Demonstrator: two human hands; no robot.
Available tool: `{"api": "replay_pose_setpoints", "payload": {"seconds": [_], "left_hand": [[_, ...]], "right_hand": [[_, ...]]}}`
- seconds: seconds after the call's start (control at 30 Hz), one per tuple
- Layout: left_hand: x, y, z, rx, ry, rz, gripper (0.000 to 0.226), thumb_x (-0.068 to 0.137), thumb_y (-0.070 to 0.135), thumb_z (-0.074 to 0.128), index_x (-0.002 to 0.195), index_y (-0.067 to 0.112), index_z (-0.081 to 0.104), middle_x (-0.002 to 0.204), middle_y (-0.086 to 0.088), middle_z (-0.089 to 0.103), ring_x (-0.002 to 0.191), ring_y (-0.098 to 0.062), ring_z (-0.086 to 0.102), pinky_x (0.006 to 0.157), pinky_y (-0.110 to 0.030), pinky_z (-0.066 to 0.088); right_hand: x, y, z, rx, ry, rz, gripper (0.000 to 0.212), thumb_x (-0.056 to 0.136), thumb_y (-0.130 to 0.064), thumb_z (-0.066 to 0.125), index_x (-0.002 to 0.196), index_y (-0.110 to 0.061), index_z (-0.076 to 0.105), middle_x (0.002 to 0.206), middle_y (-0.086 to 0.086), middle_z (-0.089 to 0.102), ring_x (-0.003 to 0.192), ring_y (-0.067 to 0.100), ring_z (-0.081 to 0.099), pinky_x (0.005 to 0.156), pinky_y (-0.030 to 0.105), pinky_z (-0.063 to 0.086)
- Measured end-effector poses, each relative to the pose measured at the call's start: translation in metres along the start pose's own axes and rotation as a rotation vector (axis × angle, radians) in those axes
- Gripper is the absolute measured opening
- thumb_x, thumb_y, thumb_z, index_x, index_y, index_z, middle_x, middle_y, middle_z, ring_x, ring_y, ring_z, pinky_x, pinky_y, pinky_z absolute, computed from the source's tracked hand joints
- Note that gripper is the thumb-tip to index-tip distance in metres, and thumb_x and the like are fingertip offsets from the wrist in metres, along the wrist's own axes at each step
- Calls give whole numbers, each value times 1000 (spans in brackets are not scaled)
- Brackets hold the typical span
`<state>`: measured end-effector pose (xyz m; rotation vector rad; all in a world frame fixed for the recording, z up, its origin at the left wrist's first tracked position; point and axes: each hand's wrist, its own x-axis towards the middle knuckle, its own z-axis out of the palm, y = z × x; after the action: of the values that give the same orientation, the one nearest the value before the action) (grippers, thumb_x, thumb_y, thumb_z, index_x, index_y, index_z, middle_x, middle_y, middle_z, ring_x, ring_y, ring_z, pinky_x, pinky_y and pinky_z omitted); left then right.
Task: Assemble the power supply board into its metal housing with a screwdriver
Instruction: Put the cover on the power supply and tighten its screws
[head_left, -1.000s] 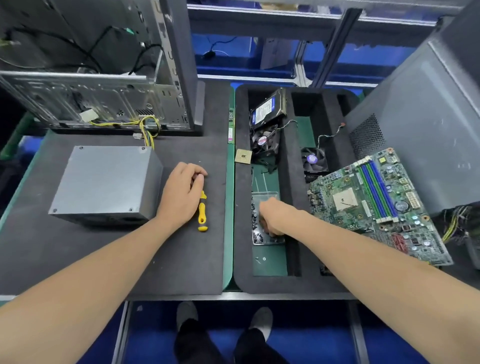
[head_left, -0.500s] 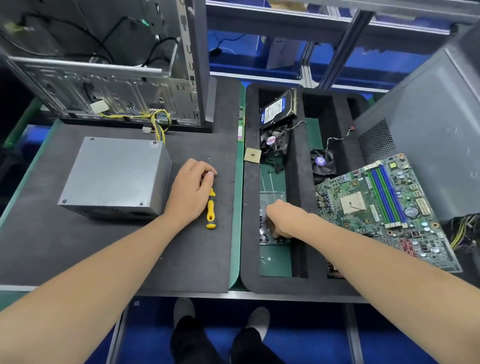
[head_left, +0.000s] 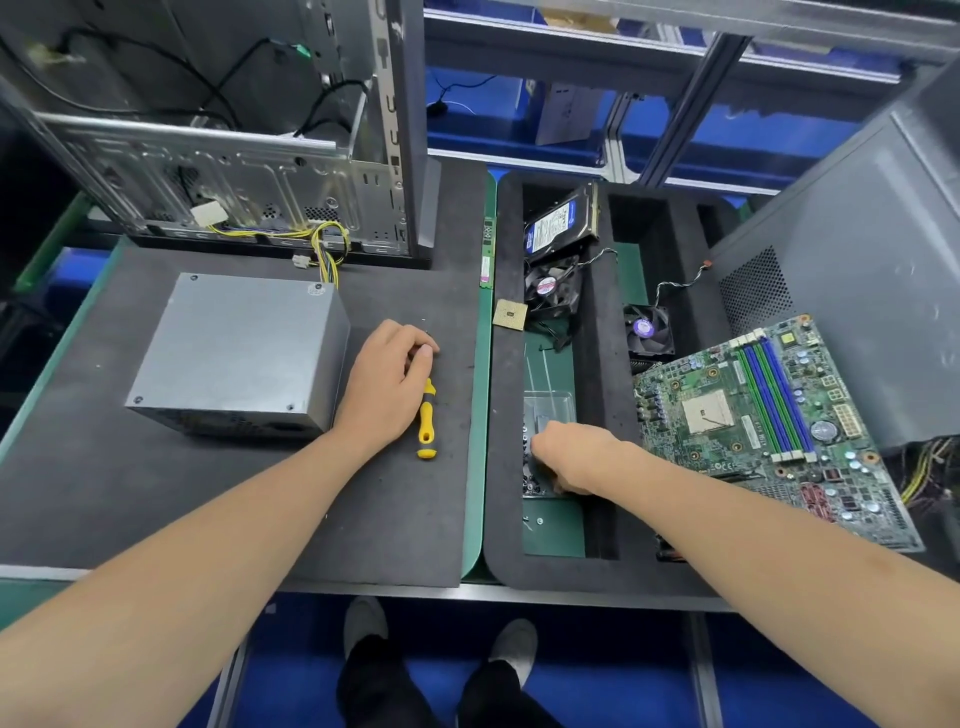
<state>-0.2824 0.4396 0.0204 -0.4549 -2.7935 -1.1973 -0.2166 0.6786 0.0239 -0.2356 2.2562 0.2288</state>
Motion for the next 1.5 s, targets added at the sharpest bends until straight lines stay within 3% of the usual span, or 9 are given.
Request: {"api": "replay_pose_setpoints", "payload": {"seconds": [0.2,0.33,0.5,0.77,0.93,1.1,1.2,1.3,1.5], "left_hand": [[0,-1,1,0,1,-9,18,105,23,48,98,26,64,94,17,48,91,2,52,74,-10,35],[0,-1,1,2,2,0,18,105,22,48,99,25,65,96,12,50,91,1,52,74,-11,36],[0,-1,1,-6,4,2,18,105,22,48,99,23,65,97,11,51,91,1,52,74,-11,36],[0,-1,1,-3,3,-3,18,105,21,48,100,22,66,97,11,50,90,2,52,74,-10,35],[-1,0,0,-12,18,0,17,104,21,49,98,24,65,93,18,46,90,5,50,74,-6,35],[-1,1,1,-10,12,1,17,104,21,49,99,22,65,96,14,48,90,4,51,74,-6,35],[-1,0,0,-18,15,6,17,104,21,49,98,22,66,96,12,49,90,3,51,75,-6,36],[0,0,1,-16,11,4,18,104,22,49,99,22,66,96,12,49,91,2,51,74,-8,36],[0,0,1,-15,7,-2,18,105,22,49,99,21,66,96,12,49,90,1,51,74,-10,36]], "right_hand": [[-7,0,-5,10,9,-34,25,103,-9,57,126,-1,61,129,19,55,115,40,62,77,41,47],[-9,-2,-3,-16,25,-20,29,95,5,59,123,-2,61,123,17,56,109,38,64,74,39,47],[-2,-1,4,-93,51,-47,38,91,14,57,125,-3,58,83,3,38,87,34,56,71,38,44],[10,18,-18,-25,94,-22,22,94,6,61,113,-3,68,111,15,64,84,33,68,69,35,54],[9,19,-16,-82,52,-35,26,89,6,66,108,-9,74,120,15,64,92,32,67,72,35,53],[6,7,1,-310,8,-81,53,76,-37,90,117,-16,65,114,5,64,102,32,69,66,36,43],[7,5,13,-360,100,-121,28,86,-20,76,109,-12,64,97,4,64,83,30,64,65,35,42],[7,11,12,-280,232,-68,18,87,-10,68,89,-15,50,102,8,68,88,33,69,65,35,41],[7,12,8,-173,201,-48,22,93,-13,72,113,-10,64,115,13,64,101,38,70,67,38,44]]}}
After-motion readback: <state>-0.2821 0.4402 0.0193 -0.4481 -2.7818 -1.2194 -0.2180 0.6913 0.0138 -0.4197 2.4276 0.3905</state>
